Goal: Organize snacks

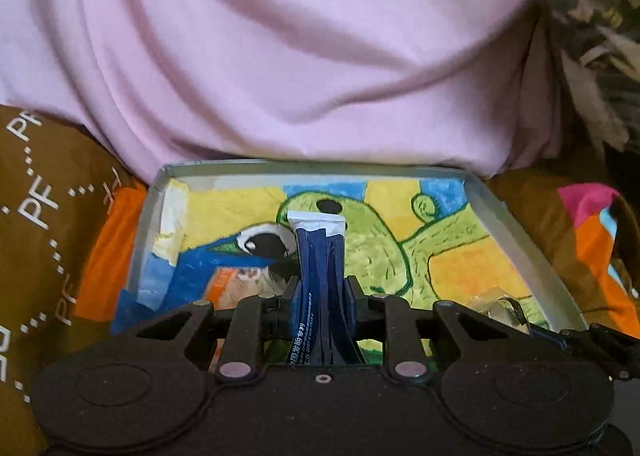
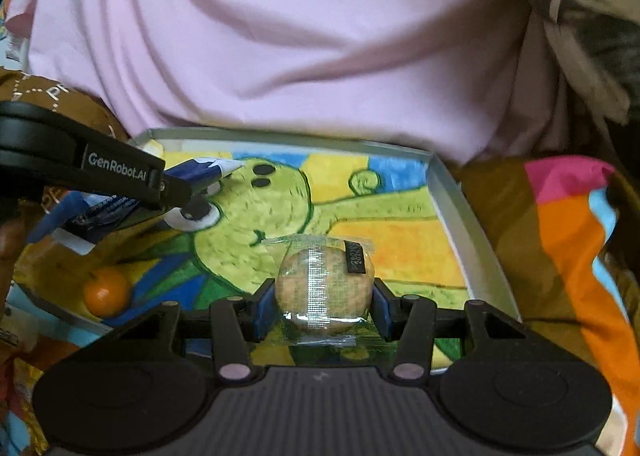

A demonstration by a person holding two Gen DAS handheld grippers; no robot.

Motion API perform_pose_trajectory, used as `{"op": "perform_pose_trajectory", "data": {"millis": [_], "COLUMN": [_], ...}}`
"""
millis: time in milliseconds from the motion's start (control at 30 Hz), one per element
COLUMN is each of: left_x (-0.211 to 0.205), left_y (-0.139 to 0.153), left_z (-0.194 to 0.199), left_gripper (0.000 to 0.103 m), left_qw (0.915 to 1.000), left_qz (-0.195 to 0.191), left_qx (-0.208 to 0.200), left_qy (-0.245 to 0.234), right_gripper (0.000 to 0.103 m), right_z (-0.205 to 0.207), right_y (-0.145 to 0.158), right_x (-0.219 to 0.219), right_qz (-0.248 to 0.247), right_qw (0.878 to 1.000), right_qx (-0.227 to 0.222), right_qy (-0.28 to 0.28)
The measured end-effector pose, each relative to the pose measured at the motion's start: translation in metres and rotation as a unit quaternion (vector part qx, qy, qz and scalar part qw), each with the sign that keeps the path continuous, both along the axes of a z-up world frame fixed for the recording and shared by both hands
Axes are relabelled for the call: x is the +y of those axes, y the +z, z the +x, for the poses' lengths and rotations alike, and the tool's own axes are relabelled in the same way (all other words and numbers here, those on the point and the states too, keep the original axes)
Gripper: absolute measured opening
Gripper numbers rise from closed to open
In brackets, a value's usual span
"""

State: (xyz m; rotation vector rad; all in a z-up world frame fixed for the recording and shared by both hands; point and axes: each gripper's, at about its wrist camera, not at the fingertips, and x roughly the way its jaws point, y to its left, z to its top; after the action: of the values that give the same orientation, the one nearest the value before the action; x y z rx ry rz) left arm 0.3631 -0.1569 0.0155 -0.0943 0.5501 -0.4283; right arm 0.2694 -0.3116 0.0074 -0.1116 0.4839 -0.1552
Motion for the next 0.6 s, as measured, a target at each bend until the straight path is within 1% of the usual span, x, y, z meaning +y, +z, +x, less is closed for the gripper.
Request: {"op": "perform_pose_trajectory", "data": {"millis": [100,267,400,467,500,533,567,600], "left_x": [-0.005,-0.004,-0.005,-0.005,-0.005,-0.004,-0.003,-0.002], "left_y": [-0.006,-0.016,-0.019,-0.019,-0.018,-0.017,-0.016,-0.015], "left_z": [0.002,0.007,0.007,0.007,0.007,0.007,0.006,0.005], "left_gripper": [0.024,0.025,0.026,0.028,0.03,0.036,0.04,0.045], "left_qw": [0.9999,0.9993,0.999,0.9988,0.9988,0.9988,0.9989,0.999], "left_qz": [0.014,0.021,0.031,0.035,0.036,0.034,0.031,0.029], "left_qx": [0.004,0.029,0.03,0.033,0.034,0.034,0.035,0.034], "left_qy": [-0.002,0.004,0.006,0.005,0.006,0.008,0.009,0.01], "right_gripper": [0.054,0.054,0.055,0.058,0.06,0.064,0.066,0.072], "right_z": [0.002,0.004,0.005,0.004,0.004,0.003,0.003,0.002], "right_y": [-0.003,-0.007,-0.008,-0.007,-0.006,-0.005,-0.005,-0.004], "right_x": [-0.004,-0.007,-0.006,-0.005,-0.004,-0.004,-0.003,-0.003], "right_qz": [0.014,0.025,0.027,0.025,0.025,0.026,0.026,0.027], "right_qw": [1.0,0.999,0.999,0.999,0.999,0.999,0.999,0.999], "right_qx": [0.007,0.017,0.019,0.018,0.018,0.018,0.018,0.016], "right_qy": [-0.007,-0.012,-0.011,-0.012,-0.011,-0.011,-0.011,-0.011]}}
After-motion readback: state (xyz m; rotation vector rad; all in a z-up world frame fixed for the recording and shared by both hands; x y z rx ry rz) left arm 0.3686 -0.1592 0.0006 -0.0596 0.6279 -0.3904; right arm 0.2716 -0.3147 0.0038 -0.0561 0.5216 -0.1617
